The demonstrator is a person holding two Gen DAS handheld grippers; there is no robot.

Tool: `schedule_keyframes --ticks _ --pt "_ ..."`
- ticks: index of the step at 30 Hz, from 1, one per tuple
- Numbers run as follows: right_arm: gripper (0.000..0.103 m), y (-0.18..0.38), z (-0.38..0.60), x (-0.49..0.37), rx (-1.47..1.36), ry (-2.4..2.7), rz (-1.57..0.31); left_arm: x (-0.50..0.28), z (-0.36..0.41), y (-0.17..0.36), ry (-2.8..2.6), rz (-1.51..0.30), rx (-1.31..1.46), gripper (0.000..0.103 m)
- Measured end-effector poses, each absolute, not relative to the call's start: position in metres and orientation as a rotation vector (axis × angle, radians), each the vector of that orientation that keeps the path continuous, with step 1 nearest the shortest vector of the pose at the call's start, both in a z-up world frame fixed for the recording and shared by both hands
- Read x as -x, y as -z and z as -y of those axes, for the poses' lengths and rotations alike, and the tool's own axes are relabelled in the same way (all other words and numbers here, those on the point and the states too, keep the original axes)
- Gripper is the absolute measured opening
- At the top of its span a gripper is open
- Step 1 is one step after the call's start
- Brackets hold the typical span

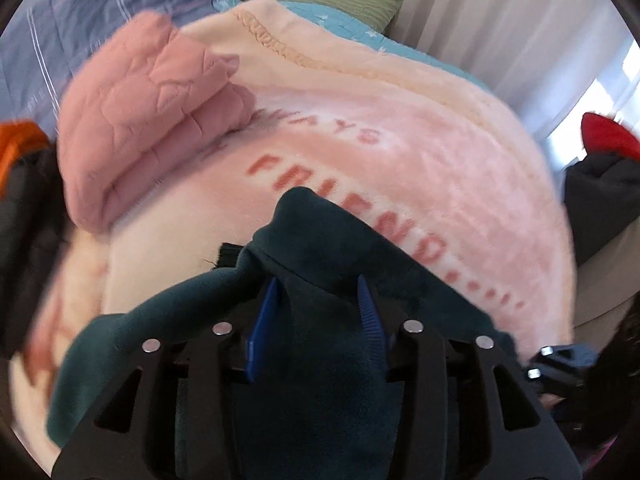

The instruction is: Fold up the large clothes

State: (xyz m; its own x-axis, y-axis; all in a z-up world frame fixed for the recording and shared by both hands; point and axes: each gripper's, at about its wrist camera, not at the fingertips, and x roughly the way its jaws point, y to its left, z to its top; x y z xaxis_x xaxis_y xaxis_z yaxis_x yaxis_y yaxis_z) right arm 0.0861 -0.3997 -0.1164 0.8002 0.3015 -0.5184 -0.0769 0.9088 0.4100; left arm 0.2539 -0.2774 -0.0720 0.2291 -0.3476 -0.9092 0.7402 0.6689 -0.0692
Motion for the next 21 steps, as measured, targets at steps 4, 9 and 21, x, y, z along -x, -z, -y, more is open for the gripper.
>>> schedule_keyframes --ticks 4,9,21 --pt "0.016 0.091 0.41 -0.066 -0.41 -0.192 -0.583 -0.237 0.289 0.069 0.695 -0.999 -0.584 0.055" --pt "0.02 0.058 0.426 -0.027 -0.393 -0.175 -0.459 -0.234 0.288 0.067 0.686 -0.971 -0.616 0.056" --pt "0.012 0.136 0.434 -0.059 -0.625 -0.312 -0.711 -0.231 0.283 0.062 0.684 -0.936 -0.57 0.058"
